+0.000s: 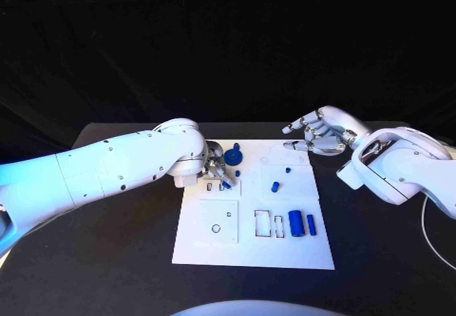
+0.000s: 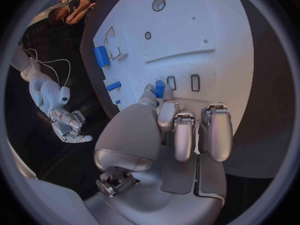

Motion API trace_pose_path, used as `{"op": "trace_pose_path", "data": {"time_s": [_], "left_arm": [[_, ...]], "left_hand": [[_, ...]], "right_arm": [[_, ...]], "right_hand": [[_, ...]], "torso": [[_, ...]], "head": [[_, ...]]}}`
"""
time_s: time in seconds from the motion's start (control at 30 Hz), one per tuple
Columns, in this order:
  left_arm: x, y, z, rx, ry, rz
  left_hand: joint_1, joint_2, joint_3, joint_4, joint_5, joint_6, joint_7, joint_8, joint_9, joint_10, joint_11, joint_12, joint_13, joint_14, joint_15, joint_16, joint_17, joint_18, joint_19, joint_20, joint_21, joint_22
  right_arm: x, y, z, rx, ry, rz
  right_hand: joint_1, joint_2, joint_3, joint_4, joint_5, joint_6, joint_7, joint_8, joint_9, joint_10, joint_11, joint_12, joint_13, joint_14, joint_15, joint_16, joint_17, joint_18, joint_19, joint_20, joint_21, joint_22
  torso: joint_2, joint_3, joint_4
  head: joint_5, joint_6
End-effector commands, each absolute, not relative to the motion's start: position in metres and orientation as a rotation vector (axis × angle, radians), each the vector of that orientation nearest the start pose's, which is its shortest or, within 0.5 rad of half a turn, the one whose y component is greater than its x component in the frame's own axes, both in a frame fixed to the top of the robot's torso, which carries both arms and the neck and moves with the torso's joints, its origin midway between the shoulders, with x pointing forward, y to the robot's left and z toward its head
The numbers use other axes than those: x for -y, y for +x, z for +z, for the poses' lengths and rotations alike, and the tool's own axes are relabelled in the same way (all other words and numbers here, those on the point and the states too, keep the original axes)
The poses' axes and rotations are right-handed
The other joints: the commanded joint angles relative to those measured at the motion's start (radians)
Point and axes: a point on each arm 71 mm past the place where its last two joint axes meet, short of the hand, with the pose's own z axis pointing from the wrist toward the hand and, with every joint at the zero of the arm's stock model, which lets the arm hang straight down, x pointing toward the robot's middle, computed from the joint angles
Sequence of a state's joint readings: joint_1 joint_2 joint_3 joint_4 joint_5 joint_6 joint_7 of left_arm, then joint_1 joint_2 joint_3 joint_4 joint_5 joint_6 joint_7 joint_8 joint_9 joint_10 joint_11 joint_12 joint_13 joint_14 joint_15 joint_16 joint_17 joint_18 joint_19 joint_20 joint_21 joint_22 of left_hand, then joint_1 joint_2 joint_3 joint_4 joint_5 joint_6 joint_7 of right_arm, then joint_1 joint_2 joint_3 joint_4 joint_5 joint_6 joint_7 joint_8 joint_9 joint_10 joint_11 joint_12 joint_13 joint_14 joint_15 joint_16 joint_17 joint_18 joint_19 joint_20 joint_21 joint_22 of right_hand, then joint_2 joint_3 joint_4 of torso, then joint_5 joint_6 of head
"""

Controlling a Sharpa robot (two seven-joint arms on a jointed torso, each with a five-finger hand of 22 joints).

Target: Assemble the parts on the task board

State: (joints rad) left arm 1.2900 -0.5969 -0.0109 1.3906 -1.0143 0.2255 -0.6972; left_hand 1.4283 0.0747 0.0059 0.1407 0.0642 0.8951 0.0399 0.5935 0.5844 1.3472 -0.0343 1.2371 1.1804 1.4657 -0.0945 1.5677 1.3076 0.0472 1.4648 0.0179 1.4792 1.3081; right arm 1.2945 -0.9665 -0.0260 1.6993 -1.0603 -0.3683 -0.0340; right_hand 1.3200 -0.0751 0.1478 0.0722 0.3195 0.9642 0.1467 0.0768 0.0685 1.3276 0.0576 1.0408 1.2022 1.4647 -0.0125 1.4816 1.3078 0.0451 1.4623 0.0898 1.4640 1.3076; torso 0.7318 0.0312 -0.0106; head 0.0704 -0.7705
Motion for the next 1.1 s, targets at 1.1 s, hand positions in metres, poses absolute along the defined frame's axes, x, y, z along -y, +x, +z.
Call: {"op": "trace_pose_path", "data": {"time_s": [1.1], "left_arm": [[-0.159,0.498,-0.197,-2.33,-0.255,-0.224]], "left_hand": [[-0.159,-0.165,0.58,-0.052,-0.004,0.016,0.001,0.018,0.081,0.014,0.005,-0.007,0.004,0.105,0.009,0.003,0.263,-0.012,0.036,0.008,-0.002,0.115]], "right_arm": [[0.208,0.468,-0.124,-1.616,0.147,0.951]], "right_hand": [[-0.009,0.0,-0.001,0.007,0.008,0.008,-0.001,-0.005,-0.001,-0.003,-0.002,-0.002,-0.002,0.066,-0.008,-0.006,0.083,0.005,-0.003,-0.005,-0.007,0.027]], "torso": [[-0.001,0.0021,0.0077]], "head": [[0.007,-0.011]]}}
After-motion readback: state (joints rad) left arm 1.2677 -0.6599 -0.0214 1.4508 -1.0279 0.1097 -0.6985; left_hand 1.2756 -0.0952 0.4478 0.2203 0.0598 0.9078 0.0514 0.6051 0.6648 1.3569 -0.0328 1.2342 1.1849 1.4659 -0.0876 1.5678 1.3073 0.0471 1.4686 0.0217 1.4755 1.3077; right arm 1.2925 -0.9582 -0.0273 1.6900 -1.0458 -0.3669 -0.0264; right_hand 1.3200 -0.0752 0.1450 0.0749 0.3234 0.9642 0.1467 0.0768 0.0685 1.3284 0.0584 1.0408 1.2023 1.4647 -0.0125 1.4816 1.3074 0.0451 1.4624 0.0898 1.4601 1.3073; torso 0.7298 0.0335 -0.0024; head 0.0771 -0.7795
